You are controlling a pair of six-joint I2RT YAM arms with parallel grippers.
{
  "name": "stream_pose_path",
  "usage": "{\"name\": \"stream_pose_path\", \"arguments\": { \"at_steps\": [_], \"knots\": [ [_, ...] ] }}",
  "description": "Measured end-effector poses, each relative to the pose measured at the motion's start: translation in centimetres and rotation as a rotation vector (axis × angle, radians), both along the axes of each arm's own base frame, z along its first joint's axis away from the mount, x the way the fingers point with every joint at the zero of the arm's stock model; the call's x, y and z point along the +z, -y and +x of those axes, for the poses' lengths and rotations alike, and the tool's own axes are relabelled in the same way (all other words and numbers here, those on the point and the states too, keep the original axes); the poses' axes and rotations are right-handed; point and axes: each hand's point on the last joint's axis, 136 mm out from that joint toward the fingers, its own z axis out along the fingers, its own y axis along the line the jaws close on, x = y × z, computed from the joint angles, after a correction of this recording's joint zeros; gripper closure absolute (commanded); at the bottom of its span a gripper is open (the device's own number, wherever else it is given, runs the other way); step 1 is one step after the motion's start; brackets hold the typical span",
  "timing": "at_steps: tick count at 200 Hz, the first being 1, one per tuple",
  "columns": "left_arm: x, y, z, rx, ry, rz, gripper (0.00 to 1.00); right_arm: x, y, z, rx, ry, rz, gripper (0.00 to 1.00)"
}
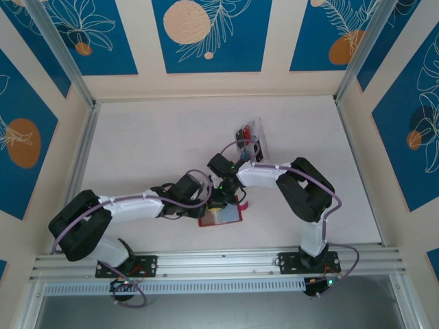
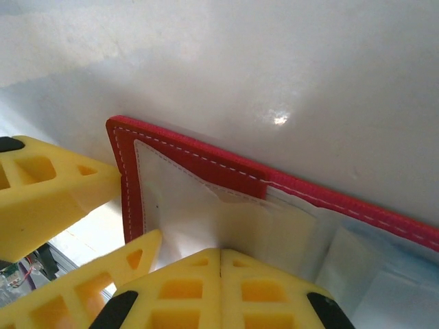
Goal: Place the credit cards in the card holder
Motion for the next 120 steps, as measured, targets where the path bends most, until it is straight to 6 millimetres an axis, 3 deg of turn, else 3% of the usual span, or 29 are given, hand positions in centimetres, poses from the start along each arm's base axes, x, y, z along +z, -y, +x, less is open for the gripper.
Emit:
{"name": "stream_pose_path", "arguments": {
  "at_steps": [48, 89, 120],
  "knots": [
    [0.0, 0.0, -0.1, 0.007, 0.045, 0.046, 0.73, 1.2, 0.9, 1.0, 0.010, 0.038, -0.013, 0.83],
    [-0.1, 0.2, -0.1, 0.014, 0.068, 0.067, 0.72, 8.0, 2.4, 6.5, -0.057, 0.233, 0.046, 0.77],
    [-0.2, 0.3, -0.1, 0.021, 0.079, 0.077, 0.73, 12.5, 7.1, 11.9, -0.182, 0.427, -0.066, 0.76]
  ]
}}
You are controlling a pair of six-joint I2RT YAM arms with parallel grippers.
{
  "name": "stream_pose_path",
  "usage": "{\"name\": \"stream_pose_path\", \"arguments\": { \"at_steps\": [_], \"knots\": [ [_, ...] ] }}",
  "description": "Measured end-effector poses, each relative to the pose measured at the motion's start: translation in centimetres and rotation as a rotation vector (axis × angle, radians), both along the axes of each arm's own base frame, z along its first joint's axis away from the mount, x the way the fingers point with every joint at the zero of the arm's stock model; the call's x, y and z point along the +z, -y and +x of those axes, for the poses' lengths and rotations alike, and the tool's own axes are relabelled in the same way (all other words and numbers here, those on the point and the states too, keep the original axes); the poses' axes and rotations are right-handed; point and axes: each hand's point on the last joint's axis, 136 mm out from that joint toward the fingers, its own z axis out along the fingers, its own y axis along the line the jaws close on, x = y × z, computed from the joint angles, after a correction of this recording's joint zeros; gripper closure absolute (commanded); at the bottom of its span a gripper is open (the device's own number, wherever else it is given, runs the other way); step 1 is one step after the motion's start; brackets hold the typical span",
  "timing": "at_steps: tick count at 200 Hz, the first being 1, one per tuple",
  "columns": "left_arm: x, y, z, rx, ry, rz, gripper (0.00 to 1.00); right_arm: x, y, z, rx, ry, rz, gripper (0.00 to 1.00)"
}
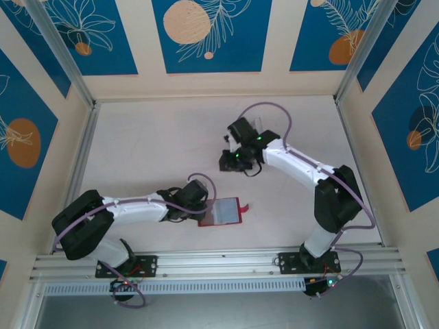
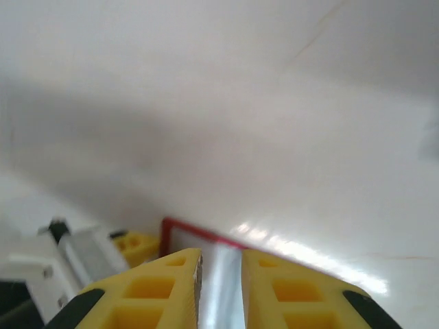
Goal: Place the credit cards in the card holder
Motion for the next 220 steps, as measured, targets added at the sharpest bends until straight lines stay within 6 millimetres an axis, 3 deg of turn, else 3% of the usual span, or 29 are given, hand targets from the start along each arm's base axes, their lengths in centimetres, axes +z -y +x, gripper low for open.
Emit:
{"name": "stream_pose_path", "arguments": {
  "at_steps": [16, 35, 53, 72, 121, 145, 220],
  "knots": [
    [0.0, 0.0, 0.0, 0.006, 0.001, -0.001, 0.72, 1.3, 3.1, 2.8, -0.088, 0.071, -0.095, 0.72],
    [0.0, 0.0, 0.0, 0.012, 0.003, -0.001, 0.73, 1.4, 6.4, 4.9, -0.159, 0.099, -0.198, 0.69],
    [0.0, 0.1, 0.0, 0.013, 0.006, 0.000, 0.73, 0.2, 9.0, 6.2, -0.203, 0.087, -0.293, 0.68],
    [0.0, 0.1, 0.0, 0.016, 0.009, 0.001, 0.72, -1.4, 10.4, 6.4, -0.209, 0.056, -0.367, 0.69],
    [0.0, 0.2, 0.1, 0.018, 0.012, -0.001, 0.73, -2.3, 11.5, 6.2, -0.197, 0.031, -0.435, 0.69],
    [-0.1, 0.4, 0.1, 0.022, 0.013, -0.005, 0.73, -2.5, 11.5, 8.0, -0.194, 0.055, -0.460, 0.69],
    [-0.1, 0.5, 0.2, 0.033, 0.016, -0.011, 0.73, -3.9, 12.5, 9.6, -0.190, 0.046, -0.516, 0.73]
  ]
}}
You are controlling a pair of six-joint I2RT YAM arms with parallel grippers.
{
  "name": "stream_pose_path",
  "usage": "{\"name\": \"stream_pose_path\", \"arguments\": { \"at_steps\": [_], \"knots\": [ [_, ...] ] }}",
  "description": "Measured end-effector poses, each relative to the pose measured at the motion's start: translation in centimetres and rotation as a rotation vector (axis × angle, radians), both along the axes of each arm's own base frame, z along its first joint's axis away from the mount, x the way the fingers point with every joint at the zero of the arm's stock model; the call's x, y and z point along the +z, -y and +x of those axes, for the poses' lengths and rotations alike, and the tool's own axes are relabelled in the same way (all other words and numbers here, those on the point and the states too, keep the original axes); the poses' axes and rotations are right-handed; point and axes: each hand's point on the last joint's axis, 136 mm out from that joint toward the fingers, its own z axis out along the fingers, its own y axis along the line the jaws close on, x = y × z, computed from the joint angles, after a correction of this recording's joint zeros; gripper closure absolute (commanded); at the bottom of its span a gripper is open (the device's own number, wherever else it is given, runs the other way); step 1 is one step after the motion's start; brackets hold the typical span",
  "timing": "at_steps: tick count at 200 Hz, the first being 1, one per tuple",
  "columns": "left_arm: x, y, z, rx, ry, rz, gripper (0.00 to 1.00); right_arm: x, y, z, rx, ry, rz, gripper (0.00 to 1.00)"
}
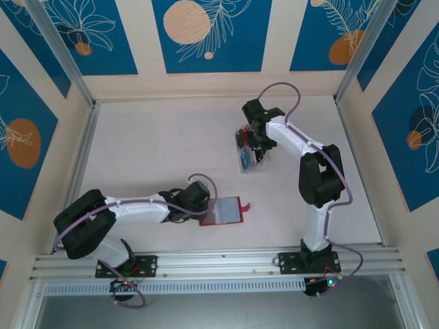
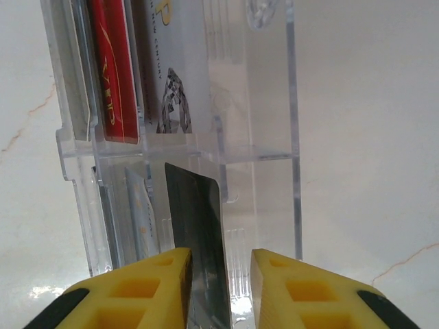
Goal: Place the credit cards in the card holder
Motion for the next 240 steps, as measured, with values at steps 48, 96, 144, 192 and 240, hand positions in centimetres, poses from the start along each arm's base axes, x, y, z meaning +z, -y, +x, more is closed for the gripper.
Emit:
{"name": "stream_pose_path", "arguments": {
  "at_steps": [48, 96, 144, 192, 240],
  "knots": [
    [0.0, 0.1, 0.0, 0.002, 0.002, -0.001, 0.72, -0.2, -0.2, 0.3, 0.008, -0.002, 0.001, 0.79],
    [-0.2, 0.1, 0.0, 0.003, 0.001, 0.001, 0.72, -0.2, -0.9, 0.0, 0.026, -0.003, -0.001, 0.79],
    [-0.3, 0.1, 0.0, 0.003, 0.001, 0.002, 0.73, -0.1, -1.7, -0.5, 0.049, -0.007, -0.014, 0.81],
    [-0.2, 0.2, 0.0, 0.002, 0.002, -0.001, 0.72, -0.1, -1.9, 0.0, 0.055, -0.016, -0.019, 0.86],
    [-0.2, 0.2, 0.0, 0.002, 0.003, -0.002, 0.73, -0.8, -1.6, -0.3, 0.051, -0.048, -0.034, 0.91]
  ]
}}
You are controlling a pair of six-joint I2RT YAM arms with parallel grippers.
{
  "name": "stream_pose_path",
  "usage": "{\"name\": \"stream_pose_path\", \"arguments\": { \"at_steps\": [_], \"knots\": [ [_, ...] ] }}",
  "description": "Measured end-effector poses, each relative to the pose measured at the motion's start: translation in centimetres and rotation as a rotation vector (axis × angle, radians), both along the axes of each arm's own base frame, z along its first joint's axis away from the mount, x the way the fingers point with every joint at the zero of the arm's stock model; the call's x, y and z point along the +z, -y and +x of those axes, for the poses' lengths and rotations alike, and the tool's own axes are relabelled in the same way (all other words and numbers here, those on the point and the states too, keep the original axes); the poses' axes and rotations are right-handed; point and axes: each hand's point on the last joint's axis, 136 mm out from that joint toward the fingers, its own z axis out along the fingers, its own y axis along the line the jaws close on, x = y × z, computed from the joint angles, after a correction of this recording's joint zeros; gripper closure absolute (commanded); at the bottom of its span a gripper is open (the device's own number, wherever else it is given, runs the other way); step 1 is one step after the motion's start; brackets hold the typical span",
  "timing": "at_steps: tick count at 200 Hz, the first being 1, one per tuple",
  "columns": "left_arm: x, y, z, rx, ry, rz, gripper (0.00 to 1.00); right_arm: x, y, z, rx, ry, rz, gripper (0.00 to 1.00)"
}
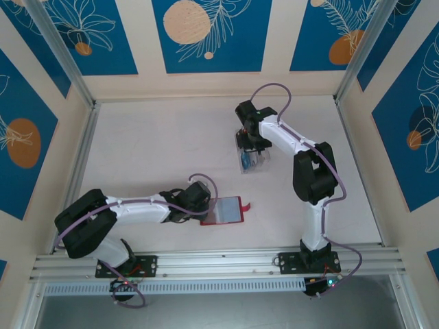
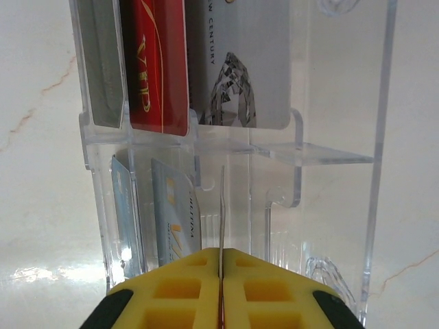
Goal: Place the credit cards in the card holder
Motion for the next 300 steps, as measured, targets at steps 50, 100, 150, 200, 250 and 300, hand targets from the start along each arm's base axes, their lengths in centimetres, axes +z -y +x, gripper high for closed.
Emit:
{"name": "stream_pose_path", "arguments": {
  "at_steps": [50, 100, 150, 200, 250, 300],
  "knots": [
    [0.0, 0.1, 0.0, 0.000, 0.001, -0.002, 0.73, 0.2, 0.0, -0.1, 0.004, -0.008, -0.003, 1.00],
    [0.3, 0.1, 0.1, 0.000, 0.006, -0.009, 0.73, 2.8, -0.3, 0.1, 0.010, 0.035, 0.016, 1.00],
    [0.4, 0.3, 0.0, -0.006, 0.010, -0.014, 0.73, 10.3, -2.3, -1.6, 0.070, 0.209, 0.098, 1.00],
    [0.5, 0.3, 0.0, -0.011, 0.013, -0.014, 0.75, 9.1, -7.3, -9.9, 0.179, 0.183, 0.414, 1.00],
    [0.6, 0.3, -0.1, -0.013, 0.019, -0.017, 0.78, 1.2, -11.2, -16.1, 0.211, 0.066, 0.605, 1.00],
    [0.5, 0.5, -0.2, -0.021, 0.036, -0.021, 0.82, -2.1, -12.2, -17.2, 0.178, 0.093, 0.747, 1.00]
  ]
}}
